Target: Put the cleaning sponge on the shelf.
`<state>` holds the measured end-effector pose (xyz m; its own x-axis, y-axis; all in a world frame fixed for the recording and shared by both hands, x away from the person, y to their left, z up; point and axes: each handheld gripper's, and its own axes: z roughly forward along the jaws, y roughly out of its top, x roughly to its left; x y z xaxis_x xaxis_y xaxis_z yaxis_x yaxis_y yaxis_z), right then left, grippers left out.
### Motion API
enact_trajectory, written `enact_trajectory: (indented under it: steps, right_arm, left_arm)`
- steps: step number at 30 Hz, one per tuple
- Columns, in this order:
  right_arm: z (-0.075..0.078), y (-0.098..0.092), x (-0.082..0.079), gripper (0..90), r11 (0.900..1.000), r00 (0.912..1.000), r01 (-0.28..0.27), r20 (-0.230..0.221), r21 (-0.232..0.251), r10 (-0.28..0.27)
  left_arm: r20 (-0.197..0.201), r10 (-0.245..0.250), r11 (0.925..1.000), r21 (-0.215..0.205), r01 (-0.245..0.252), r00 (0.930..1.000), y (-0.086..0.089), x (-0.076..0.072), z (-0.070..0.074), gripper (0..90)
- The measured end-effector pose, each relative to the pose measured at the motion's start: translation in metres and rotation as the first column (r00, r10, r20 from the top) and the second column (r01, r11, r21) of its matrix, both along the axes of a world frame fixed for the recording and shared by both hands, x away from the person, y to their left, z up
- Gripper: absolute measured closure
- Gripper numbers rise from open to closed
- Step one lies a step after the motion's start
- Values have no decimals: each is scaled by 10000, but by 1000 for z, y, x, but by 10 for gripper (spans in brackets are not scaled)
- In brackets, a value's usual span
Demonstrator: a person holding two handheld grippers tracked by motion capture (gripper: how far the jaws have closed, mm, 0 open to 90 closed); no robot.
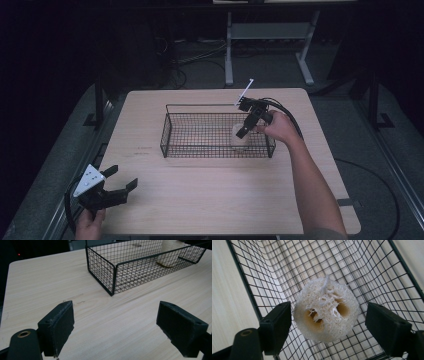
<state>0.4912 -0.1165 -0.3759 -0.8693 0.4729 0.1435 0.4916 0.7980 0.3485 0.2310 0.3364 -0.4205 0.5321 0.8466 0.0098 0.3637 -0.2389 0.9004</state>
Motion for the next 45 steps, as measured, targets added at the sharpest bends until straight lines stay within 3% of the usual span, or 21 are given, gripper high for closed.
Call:
enact_trajectory:
  steps: [21, 26, 45]
  right_arm:
    - [23, -8, -15, 178, 9999, 9991, -86, 423, 146, 80]
    - [30, -12, -19, 177, 9993, 9988, -26, 496, 367, 8]
    - [49, -21, -37, 170, 9995, 9970, -215, 750, 238, 196]
  left_arm:
    - [-26, -51, 10000, 45, 51, 10000, -3, 0, 0, 138]
    - [6, -45, 10000, 0, 45, 10000, -2, -1, 0, 138]
    - [7, -16, 10000, -15, 16, 10000, -2, -1, 0, 138]
